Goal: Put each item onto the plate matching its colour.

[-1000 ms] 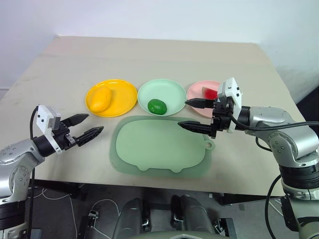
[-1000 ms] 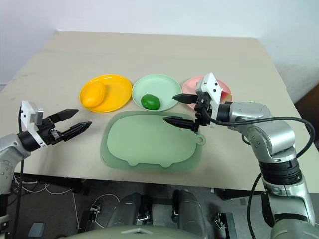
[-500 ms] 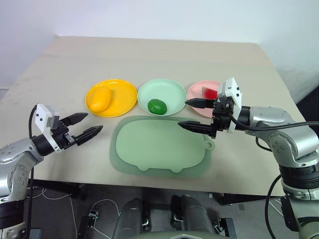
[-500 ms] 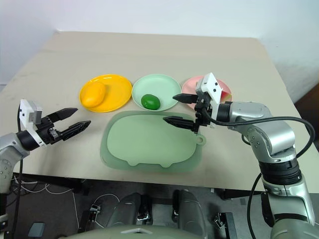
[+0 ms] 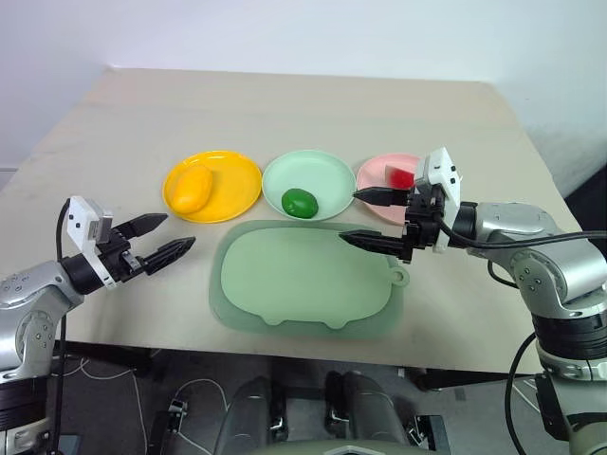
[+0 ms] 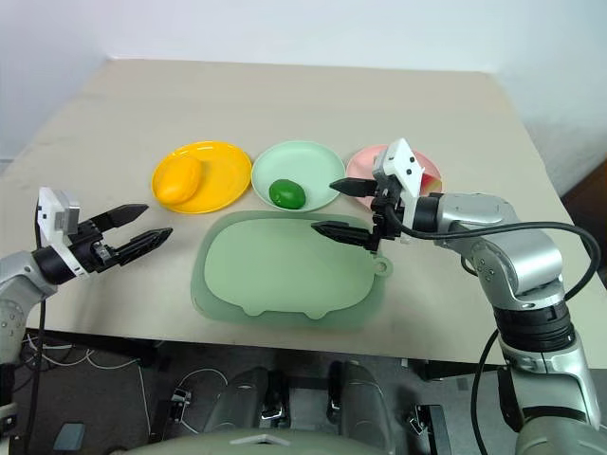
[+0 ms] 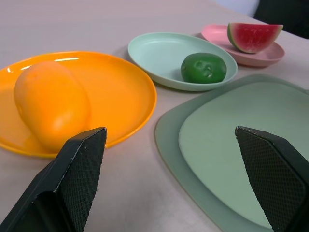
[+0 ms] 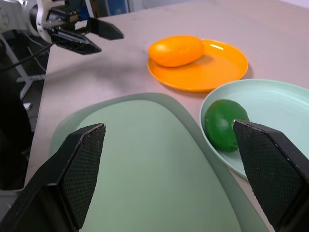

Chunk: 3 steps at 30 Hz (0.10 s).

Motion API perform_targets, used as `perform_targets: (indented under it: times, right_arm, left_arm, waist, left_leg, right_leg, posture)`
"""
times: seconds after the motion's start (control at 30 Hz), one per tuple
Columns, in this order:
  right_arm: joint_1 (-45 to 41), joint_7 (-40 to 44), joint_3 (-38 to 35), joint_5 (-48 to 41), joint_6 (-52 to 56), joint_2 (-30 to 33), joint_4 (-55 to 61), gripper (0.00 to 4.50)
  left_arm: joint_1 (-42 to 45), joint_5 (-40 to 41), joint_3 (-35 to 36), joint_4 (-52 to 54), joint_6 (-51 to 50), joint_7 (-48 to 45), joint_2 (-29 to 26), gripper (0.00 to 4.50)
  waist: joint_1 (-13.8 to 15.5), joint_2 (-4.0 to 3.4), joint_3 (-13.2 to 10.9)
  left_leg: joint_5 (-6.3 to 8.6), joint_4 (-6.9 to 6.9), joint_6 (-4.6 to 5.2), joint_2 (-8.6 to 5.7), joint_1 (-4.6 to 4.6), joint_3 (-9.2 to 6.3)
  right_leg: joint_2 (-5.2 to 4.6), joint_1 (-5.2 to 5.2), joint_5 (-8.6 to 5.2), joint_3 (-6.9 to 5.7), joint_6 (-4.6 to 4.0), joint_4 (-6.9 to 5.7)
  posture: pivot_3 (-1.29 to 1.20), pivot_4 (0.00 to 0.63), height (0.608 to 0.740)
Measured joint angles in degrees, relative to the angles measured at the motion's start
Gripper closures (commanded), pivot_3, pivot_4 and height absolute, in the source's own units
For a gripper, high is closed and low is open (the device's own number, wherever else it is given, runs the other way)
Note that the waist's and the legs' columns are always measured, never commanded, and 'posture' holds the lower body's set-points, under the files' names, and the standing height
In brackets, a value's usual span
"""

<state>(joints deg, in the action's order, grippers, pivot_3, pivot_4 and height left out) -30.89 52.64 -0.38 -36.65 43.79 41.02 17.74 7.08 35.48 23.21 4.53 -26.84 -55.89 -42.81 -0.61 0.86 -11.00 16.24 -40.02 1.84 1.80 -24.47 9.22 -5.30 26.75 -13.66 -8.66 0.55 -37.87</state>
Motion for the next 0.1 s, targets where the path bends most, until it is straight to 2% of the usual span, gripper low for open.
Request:
perform_targets:
  times: [0.1]
  right_arm:
    - [0.0,0.14,-0.23,0.38,0.0,0.63,-0.61,0.0]
  left_arm:
    - [0.37,-0.04,-0.57,-0.12,0.24,-0.16,0.03,0.02]
  waist:
    - [-0.02,0.0,0.0]
  left_leg:
    - [0.0,0.01,0.0,0.0,-0.01,0.0]
  right_leg:
    - [0.0,0.01,0.0,0.0,0.0,0.01]
  posture:
    - [0.0,0.15,0.696]
